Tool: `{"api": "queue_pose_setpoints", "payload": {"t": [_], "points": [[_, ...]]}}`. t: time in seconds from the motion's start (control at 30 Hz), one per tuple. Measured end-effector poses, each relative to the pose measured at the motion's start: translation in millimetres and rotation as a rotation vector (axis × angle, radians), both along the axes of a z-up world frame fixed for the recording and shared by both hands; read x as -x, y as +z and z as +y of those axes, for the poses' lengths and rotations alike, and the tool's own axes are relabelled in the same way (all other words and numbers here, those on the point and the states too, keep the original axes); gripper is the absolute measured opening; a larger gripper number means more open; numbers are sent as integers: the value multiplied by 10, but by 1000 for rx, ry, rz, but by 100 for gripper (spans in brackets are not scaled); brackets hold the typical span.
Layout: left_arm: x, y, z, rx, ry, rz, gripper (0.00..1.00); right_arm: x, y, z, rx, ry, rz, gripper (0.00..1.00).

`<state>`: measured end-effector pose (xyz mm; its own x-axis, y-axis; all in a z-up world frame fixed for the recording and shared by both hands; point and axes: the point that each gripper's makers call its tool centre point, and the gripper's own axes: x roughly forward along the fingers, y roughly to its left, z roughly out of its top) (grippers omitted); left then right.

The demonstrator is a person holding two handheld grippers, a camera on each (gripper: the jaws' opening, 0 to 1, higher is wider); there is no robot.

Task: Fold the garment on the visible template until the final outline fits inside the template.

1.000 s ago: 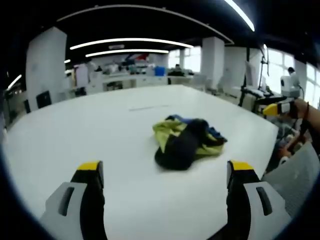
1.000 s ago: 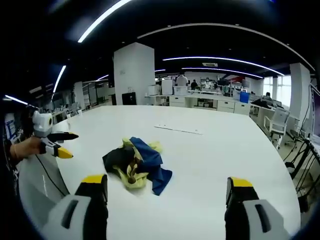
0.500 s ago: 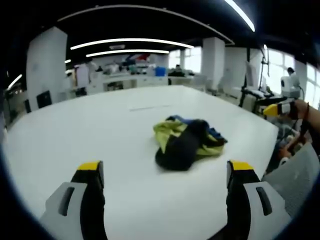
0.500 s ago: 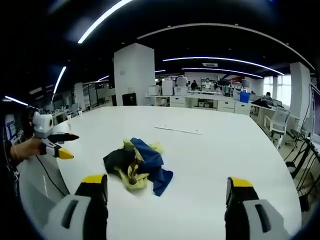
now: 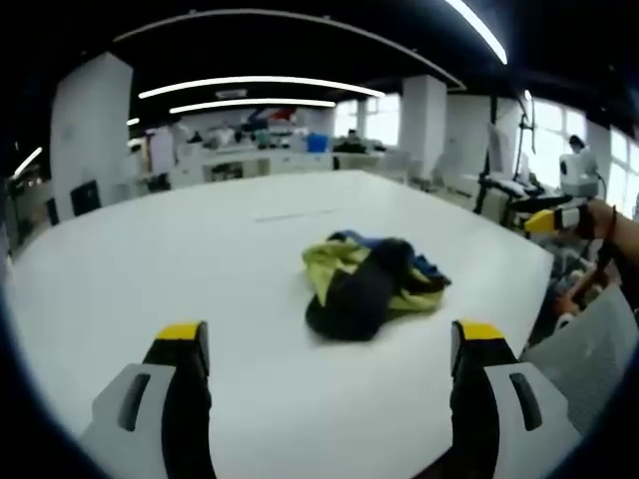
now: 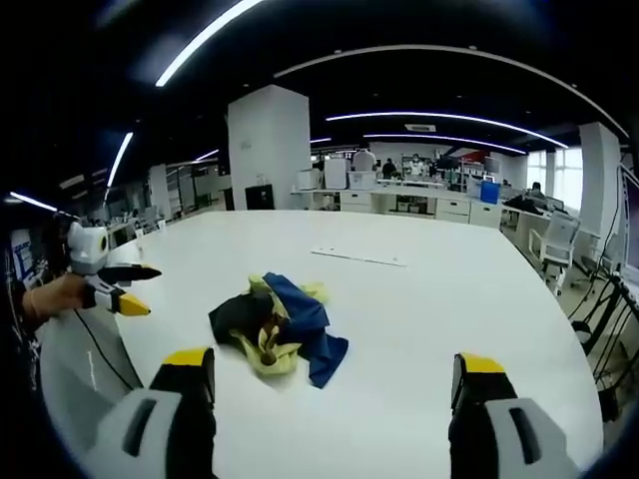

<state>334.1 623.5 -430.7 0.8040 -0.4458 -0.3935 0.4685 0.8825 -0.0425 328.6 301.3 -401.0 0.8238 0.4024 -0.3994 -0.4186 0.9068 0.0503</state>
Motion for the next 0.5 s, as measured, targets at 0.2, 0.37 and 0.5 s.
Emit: {"api": "queue_pose_setpoints", "payload": {"t": [0.2,0.37,0.5], "points": [[-10,1,20,-7,6,-4,94,-9,19,9,-9,0,-8,100],[-7,-22,15,-12,1,5,95,-10,-1,-3,-11,0,-6,100],[-6,-36,9,-12,-1,9,95,-18,-19,-21,-13,-3,-2,100]]}}
